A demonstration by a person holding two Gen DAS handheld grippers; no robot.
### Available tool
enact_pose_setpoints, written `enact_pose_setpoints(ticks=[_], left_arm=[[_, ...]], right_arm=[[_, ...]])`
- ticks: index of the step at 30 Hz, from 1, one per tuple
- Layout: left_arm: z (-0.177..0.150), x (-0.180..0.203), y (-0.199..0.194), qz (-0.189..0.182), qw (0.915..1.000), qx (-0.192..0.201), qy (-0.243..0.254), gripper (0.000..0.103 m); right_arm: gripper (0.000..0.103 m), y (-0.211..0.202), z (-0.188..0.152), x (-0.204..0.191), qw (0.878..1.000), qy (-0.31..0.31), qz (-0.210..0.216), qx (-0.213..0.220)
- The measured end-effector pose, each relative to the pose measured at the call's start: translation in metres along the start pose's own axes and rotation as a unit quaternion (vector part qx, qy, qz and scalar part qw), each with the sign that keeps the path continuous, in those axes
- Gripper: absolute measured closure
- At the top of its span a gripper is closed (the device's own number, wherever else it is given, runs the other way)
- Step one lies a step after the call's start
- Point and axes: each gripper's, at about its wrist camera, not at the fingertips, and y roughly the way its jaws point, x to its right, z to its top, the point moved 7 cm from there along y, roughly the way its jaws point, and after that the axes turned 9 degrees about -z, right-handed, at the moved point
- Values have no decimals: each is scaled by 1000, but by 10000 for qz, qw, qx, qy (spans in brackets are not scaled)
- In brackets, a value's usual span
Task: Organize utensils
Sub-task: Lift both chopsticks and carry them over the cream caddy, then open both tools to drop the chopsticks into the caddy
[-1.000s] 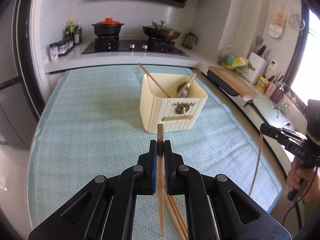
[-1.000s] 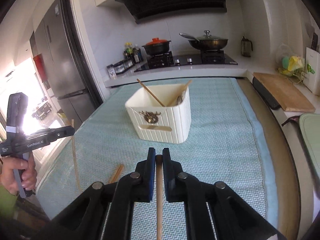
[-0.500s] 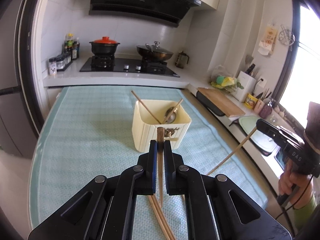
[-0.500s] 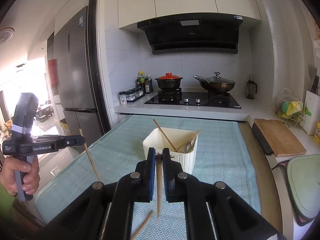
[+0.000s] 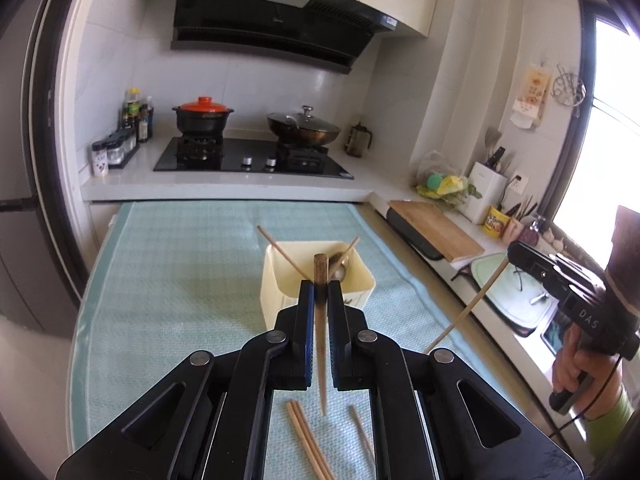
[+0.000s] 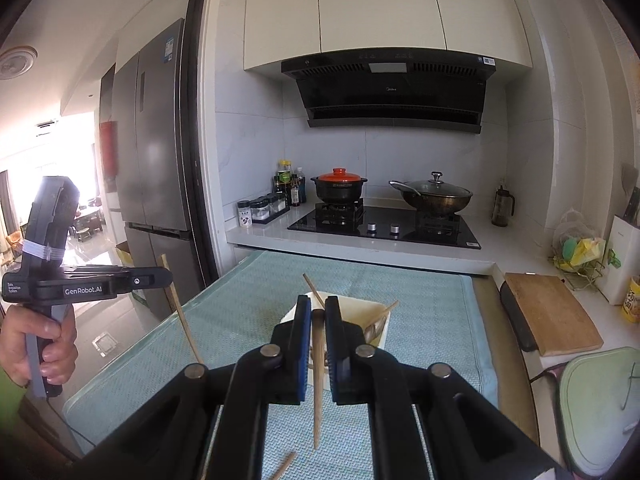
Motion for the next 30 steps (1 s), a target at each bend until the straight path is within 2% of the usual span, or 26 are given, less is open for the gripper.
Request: enact_pose_setpoints(ticks=[8,15,19,27,30], left_arm=[[65,5,10,143,9991,290,268,99],[103,-2,55,484,9972,420,385,99],[98,-15,91,536,9981,226,193,99],[62,-37,152,672,9968,-423,-37,99],[50,-37,166,578,9960,-682,-69,98]], right_arm=[[96,16,64,3,9990,-216,-163,356],[96,59,101,2,9966,-443,-396,572],[96,98,91,2,9982,-390,-328,320],[96,175,32,2,9969,-319,-217,-681],[95,196,15,-1,9939,-333,-125,-1040]])
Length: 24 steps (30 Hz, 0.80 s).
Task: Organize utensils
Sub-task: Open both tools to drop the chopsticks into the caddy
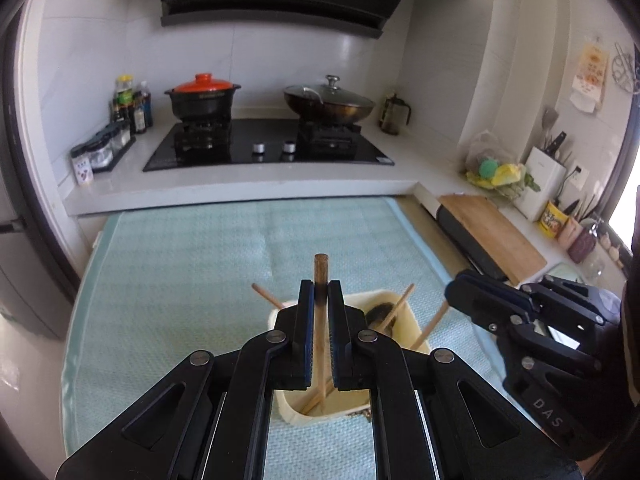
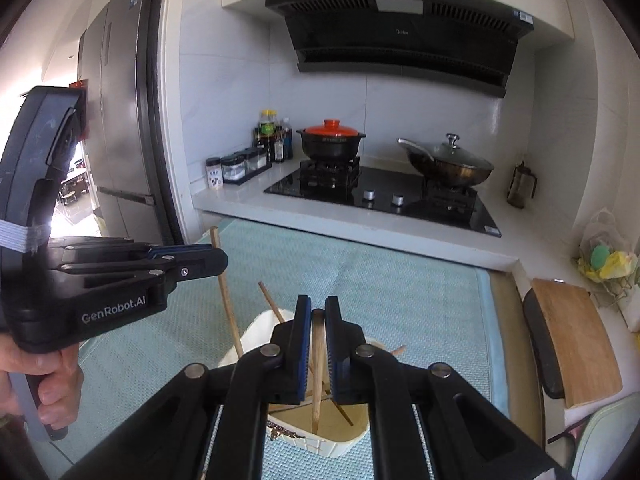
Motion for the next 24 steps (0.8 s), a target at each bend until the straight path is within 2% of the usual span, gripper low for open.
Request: enact_pose_setpoints(ticks=[1,2,3,4,5,7,10,14,19,24], left_arm=[[-3,0,2,25,10000,-80,-34,95],[-3,-1,1,89,9998,-138,-68,84],[-2,-1,-4,134,9998,-136,-103,73],[-1,-1,-14,150,9998,-52,-115,49],[3,-1,-26,183,9997,95,-95,35],[10,-2,-55,263,9991,347,17,27],[12,-3,-100,328,9982,481,175,19],[-11,5,-154,383,9964,499,565,7],[-88,15,-194,522,9916,165,1168,5],[-176,22,-203,293,9961,89,823,4]], right_arm=[[95,5,-2,-1,10000,-30,-19,-70],[87,8,-2,-1,9999,-62,-79,-101],[70,7,-1,0,9998,-70,-158,-93],[61,2,2,2,9998,-43,-216,-14],[52,-8,8,5,9996,9,-268,128],[51,-31,18,11,9987,69,-325,396],[51,-71,30,20,9966,57,-437,694],[42,-128,23,28,9946,49,-380,964],[42,-180,-22,17,9947,-367,-278,919],[42,-211,-100,-5,9931,-715,-395,844]])
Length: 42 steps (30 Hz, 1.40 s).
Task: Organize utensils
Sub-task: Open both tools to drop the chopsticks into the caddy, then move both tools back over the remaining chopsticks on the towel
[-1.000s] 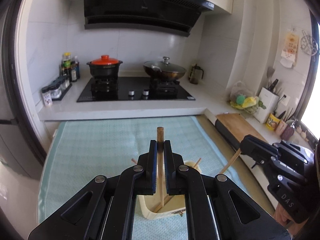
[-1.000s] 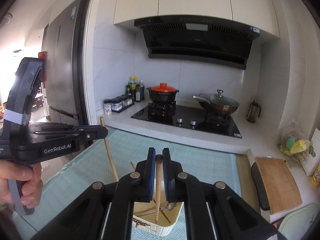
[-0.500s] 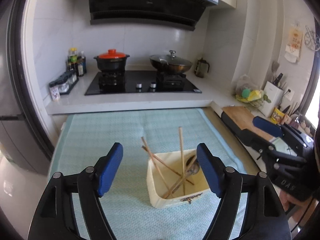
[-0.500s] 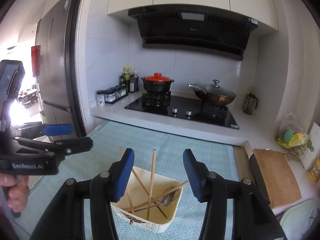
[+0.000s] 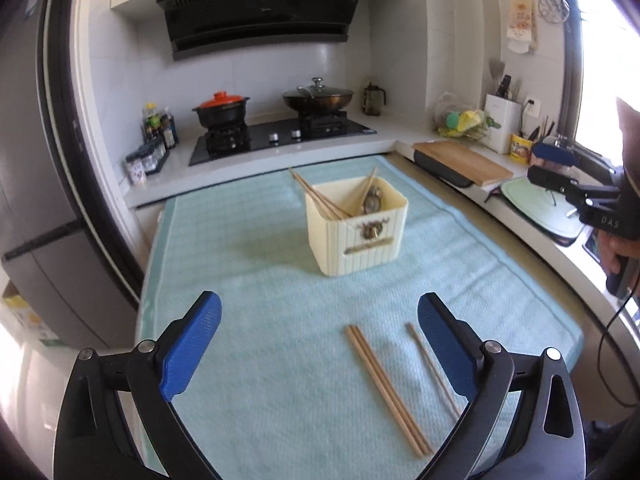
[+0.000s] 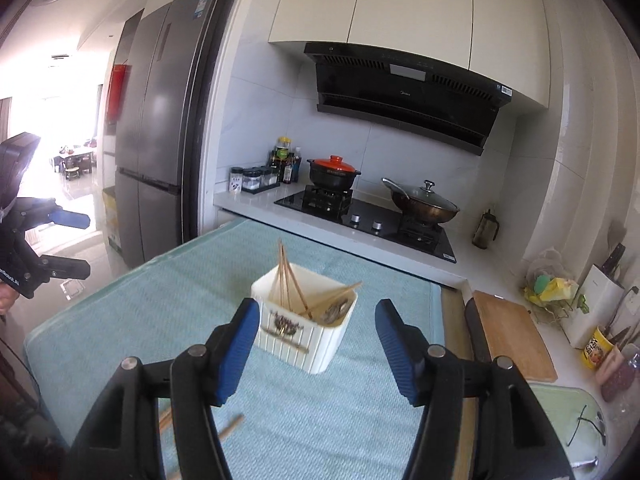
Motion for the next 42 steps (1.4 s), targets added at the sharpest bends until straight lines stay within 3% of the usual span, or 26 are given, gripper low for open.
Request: enact_pose_setpoints(ticks=[5,9,13,17,31,42], left_arm=[[-61,20,13,-271,9963,-18,-816,4],[-70,26,18,-460,9918,199,-1178,4],[-72,30,25,-359,9934,171,-1072,4],[-80,29,29,-192,9943,91,-1043,4],[-100,39,32,-73,9943,-17,-1067,4],[-119,28,48,2,9918,-291,-1246,4]], right_arm=[[41,-18,-85,-39,9988,179,-206,-415],[41,-15,-141,-55,9935,665,-165,-906],[41,-10,-174,-57,9868,913,-99,-1335],[41,-14,-178,-53,9865,992,-302,-1268],[41,-21,-180,-56,9856,1211,-342,-1125],[44,-6,-196,-64,9809,1228,-298,-1480]])
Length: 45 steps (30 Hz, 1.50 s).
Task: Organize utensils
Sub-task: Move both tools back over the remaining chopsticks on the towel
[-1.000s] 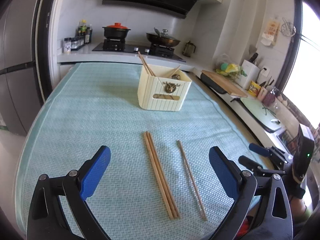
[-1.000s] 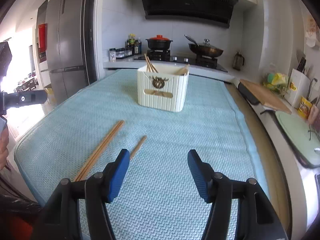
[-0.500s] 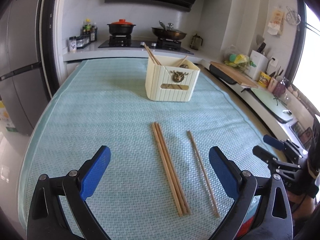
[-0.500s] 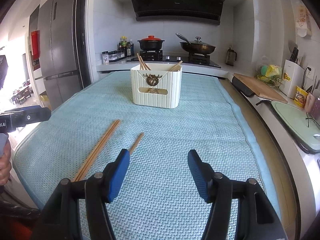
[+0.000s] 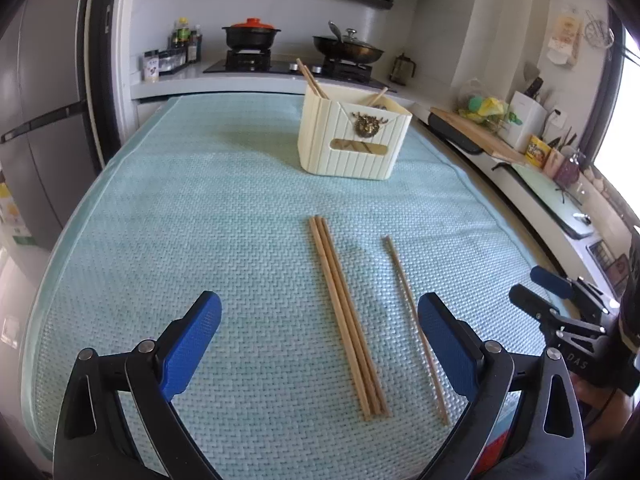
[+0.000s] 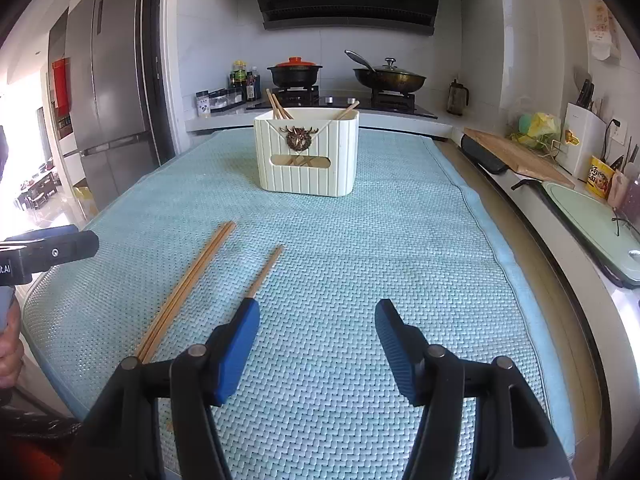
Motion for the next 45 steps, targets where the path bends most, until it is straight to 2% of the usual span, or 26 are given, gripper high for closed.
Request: enact_pose_setpoints(ticks=[7,11,17,23,37,45], left_arm=[[-6,-9,23,139,9996,-233,27,4],[-6,-10,41,191,9991,-362,130,4],[-5,-23,66,296,9980,-564,9,4],[-13,-35,83,526,9952,-822,66,4],[-18,-43,97,633,9927,-1028,71,4],[-20,-44,100,767,9903,-1137,214,4]], right_arm=[[60,12,-8,-8,9992,11,261,-294],[60,14,-10,-12,9989,10,317,-337],[60,13,-15,-11,9986,30,351,-404],[60,14,-17,-14,9981,-20,415,-456],[60,14,-17,-25,9972,-196,522,-504],[60,36,-18,-51,9927,-490,741,-819]])
